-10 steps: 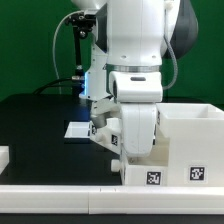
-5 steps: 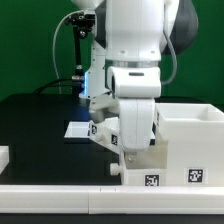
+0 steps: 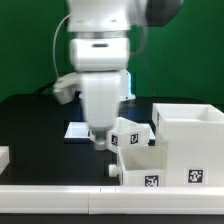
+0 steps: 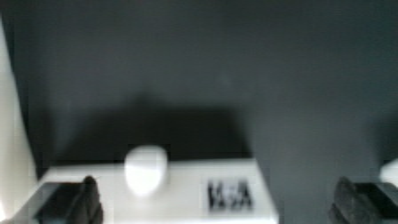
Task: Assemble drawer
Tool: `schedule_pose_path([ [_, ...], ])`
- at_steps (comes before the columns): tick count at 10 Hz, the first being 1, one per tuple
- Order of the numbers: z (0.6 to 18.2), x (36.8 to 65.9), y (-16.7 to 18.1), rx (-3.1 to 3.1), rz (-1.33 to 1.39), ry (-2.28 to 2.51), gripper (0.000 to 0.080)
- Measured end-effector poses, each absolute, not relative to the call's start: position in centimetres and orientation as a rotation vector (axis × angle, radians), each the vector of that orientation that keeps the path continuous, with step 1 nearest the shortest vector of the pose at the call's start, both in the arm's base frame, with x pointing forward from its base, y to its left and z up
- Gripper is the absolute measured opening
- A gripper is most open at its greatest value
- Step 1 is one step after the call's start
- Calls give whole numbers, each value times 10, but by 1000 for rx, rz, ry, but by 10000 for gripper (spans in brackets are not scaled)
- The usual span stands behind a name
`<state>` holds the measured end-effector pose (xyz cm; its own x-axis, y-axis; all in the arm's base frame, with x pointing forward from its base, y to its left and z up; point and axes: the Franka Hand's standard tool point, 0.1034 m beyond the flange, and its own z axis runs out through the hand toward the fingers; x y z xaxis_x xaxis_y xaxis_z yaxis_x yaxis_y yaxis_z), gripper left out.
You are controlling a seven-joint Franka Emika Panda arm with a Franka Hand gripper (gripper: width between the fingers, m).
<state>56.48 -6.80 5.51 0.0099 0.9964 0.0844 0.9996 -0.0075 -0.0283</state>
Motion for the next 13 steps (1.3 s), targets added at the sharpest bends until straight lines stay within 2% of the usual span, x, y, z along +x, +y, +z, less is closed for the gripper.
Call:
schedule_pose_path([
  [2,37,567,-93,-2125,-104,-2101,649],
  [6,35,566,-99,-2143,-142,-2056,649],
  [13,28,570,-17,-2168,-186,-1987,649],
])
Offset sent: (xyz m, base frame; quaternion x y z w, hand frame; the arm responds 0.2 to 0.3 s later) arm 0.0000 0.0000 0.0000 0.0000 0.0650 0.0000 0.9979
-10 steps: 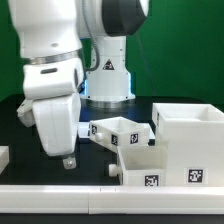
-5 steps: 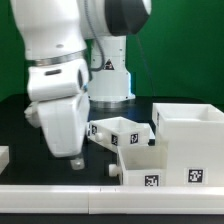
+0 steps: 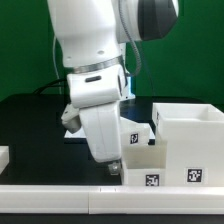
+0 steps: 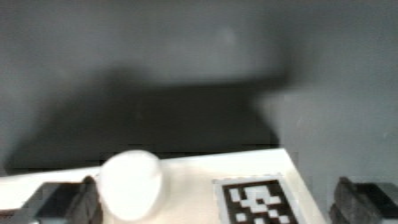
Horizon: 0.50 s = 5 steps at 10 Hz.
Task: Assemble drawer
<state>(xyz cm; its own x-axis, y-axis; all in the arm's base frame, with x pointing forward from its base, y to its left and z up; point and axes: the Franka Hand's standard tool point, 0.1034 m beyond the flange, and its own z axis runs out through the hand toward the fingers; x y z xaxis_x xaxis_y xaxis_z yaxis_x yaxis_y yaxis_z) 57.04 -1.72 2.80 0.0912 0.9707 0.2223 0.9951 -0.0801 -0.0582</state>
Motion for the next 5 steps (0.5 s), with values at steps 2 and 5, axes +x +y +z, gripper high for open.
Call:
schedule_pose_path([
  [2,28,571,0,-2192,-192,-1952,649],
  [5,28,571,26,-2224,-214,-1925,649],
])
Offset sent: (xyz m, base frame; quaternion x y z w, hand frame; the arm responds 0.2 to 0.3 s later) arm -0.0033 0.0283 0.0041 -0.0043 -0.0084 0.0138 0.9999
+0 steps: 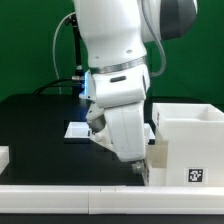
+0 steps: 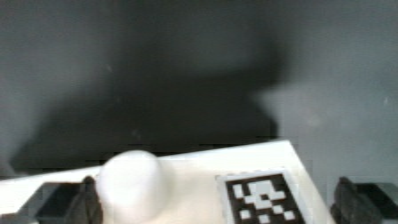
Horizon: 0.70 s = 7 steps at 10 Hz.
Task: Assemble drawer
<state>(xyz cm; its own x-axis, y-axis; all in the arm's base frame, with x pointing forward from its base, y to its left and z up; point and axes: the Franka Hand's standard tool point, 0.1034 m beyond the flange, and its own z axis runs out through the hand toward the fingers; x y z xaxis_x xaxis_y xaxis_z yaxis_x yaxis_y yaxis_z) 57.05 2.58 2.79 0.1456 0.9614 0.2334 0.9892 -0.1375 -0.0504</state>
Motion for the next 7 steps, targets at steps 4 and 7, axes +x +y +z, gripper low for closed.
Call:
schedule_pose_path([
  [4,22,565,22,-2236,-216,-1919,649],
  [7,23,565,9,-2259,-218,-1893,649],
])
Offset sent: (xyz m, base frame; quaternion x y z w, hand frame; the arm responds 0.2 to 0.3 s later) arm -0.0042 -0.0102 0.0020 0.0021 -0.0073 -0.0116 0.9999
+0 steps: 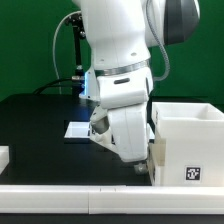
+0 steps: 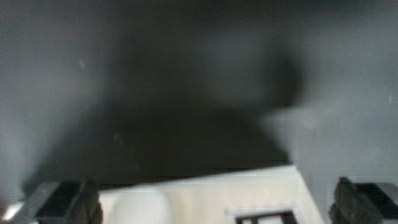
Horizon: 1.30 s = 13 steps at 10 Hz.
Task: Assemble drawer
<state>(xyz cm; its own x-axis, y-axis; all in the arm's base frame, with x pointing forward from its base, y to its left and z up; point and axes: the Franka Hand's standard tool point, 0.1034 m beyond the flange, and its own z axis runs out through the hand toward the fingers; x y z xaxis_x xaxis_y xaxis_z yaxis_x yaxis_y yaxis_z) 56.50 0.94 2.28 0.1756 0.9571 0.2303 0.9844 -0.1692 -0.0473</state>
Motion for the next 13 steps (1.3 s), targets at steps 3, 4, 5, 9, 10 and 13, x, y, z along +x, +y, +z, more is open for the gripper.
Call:
schedule_pose_path([
  [3,22,565,6,-2268,-216,-1884,649],
  [4,23,564,4,-2271,-213,-1879,649],
  [5,20,559,5,-2271,-209,-1878,649],
  [9,8,542,23,-2284,-219,-1874,649],
  [10,9,544,25,-2319,-223,-1854,649],
  [13,6,543,21,-2350,-210,-1822,649],
])
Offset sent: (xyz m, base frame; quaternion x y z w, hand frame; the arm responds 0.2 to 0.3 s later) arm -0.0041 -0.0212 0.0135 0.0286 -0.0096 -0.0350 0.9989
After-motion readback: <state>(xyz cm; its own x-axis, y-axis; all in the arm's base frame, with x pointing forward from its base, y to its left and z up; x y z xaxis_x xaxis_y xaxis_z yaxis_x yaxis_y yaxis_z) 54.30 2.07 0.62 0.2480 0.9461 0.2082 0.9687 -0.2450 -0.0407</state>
